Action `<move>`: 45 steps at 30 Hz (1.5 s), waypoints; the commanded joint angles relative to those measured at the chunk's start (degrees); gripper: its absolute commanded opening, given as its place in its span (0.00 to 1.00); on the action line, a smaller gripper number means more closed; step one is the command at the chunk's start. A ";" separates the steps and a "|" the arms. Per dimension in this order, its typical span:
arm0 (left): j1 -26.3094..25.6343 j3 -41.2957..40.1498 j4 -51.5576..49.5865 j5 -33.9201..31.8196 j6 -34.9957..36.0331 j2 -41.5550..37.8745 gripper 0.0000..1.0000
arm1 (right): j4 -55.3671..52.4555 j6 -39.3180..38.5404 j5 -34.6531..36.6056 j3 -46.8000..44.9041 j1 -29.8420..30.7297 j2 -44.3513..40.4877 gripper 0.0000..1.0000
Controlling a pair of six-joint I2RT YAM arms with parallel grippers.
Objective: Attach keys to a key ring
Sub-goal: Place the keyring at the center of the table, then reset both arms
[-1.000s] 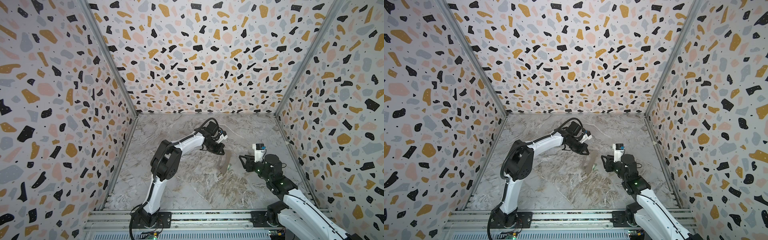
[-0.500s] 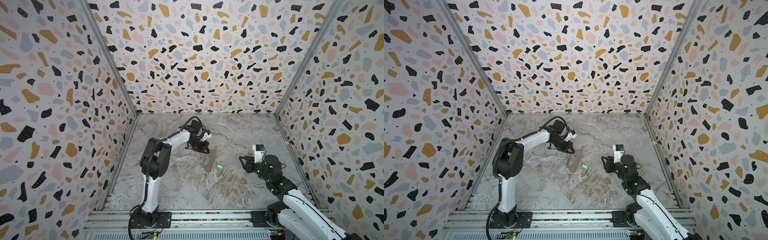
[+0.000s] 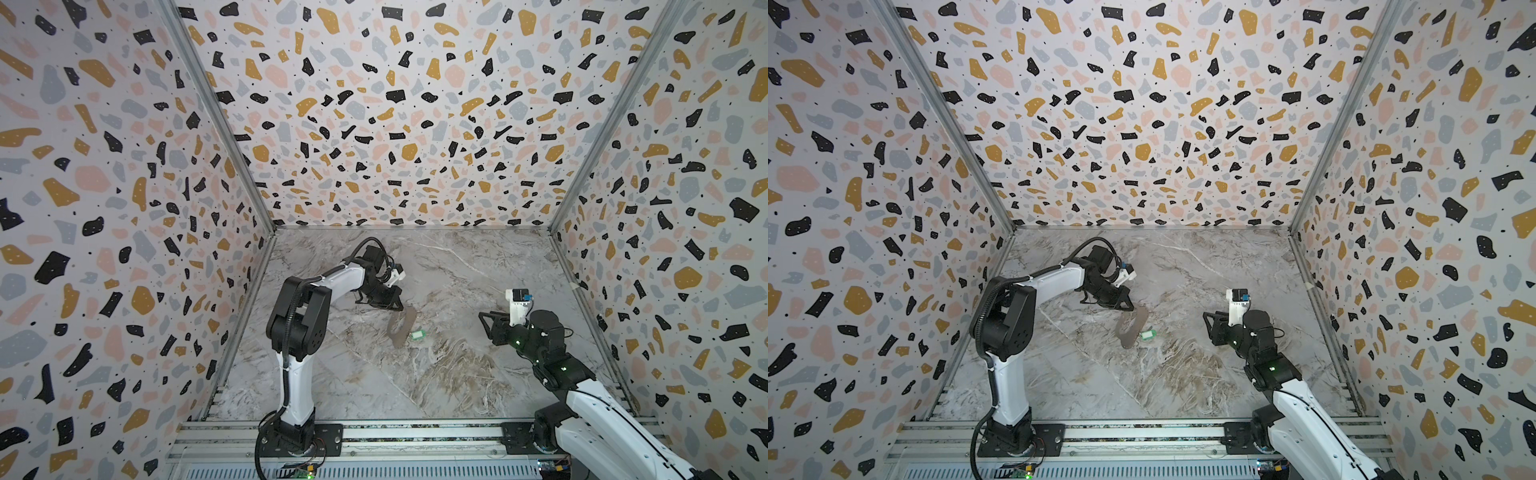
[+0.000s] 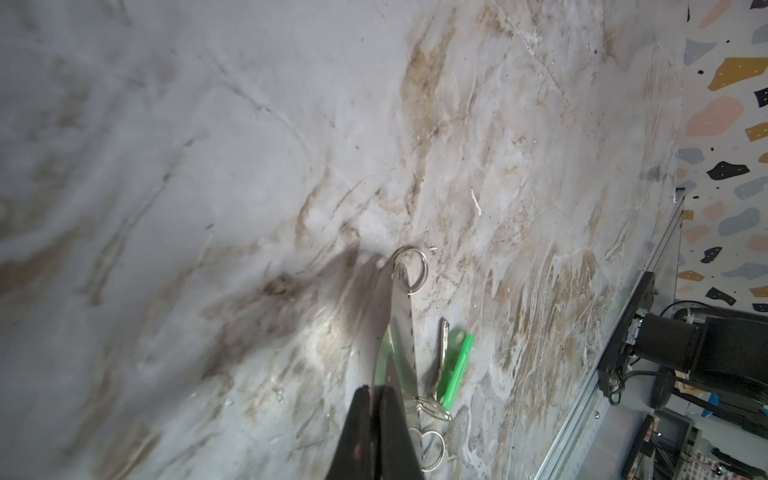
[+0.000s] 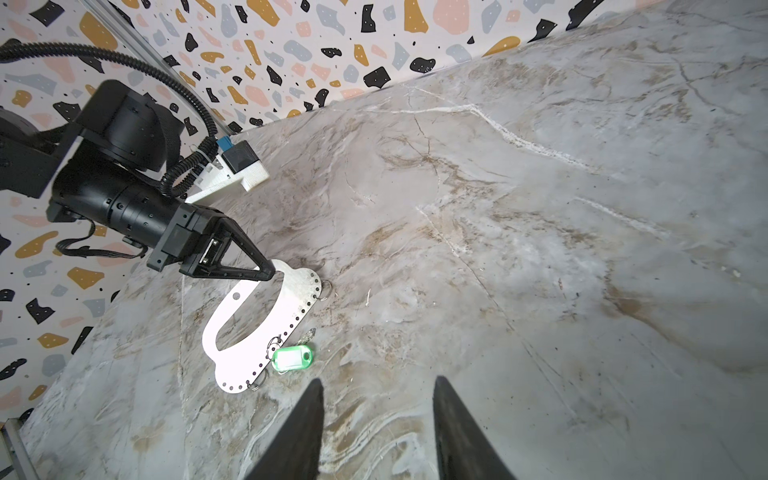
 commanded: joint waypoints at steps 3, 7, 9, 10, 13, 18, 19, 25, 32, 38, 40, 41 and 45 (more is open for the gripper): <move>1.35 -2.01 2.09 -5.58 0.60 -0.71 0.24 | -0.64 0.22 0.00 0.04 -0.24 -1.03 0.44; 2.08 -3.34 3.72 -10.04 -0.93 -2.96 0.37 | -1.14 0.17 0.23 0.14 -0.25 -1.30 0.44; 2.76 -4.85 5.95 -12.49 -2.69 -5.00 0.42 | -1.38 0.13 0.30 0.07 -0.32 -1.52 0.44; 3.02 -5.30 6.73 -13.49 -3.44 -6.01 0.44 | -1.37 0.13 0.41 0.05 -0.33 -1.57 0.44; 3.40 -5.50 7.08 -15.43 -3.95 -8.45 0.47 | -1.25 0.13 0.53 -0.06 -0.33 -1.52 0.44; 3.39 -5.39 7.64 -17.99 -3.41 -13.38 0.53 | -1.48 0.52 1.40 0.03 -0.37 -1.35 0.46; 3.41 -5.89 8.23 -18.24 -3.07 -14.75 0.55 | -1.61 0.52 1.72 0.03 -0.40 -1.33 0.47; 4.08 -12.48 16.47 -18.95 -5.64 -22.56 0.62 | -3.32 0.19 2.74 0.56 -0.51 -1.44 0.52; 4.09 -23.05 29.71 -20.83 -12.85 -34.21 0.96 | -6.48 -1.35 3.41 1.64 -0.78 -2.70 0.60; 4.03 -25.94 32.53 -24.79 -15.61 -40.95 0.99 | -8.84 -2.38 4.00 3.41 -1.46 -3.10 0.71; 4.01 -24.61 30.00 -26.07 -14.41 -41.38 0.99 | -9.02 -2.18 3.98 3.71 -1.85 -3.11 0.85; 4.01 -24.24 29.25 -26.57 -14.07 -41.72 0.99 | -8.82 -2.12 3.88 3.81 -2.06 -3.11 0.97; 4.07 -25.37 29.10 -30.60 -13.95 -44.06 1.00 | -8.11 -0.71 4.03 3.90 -3.01 -3.66 0.99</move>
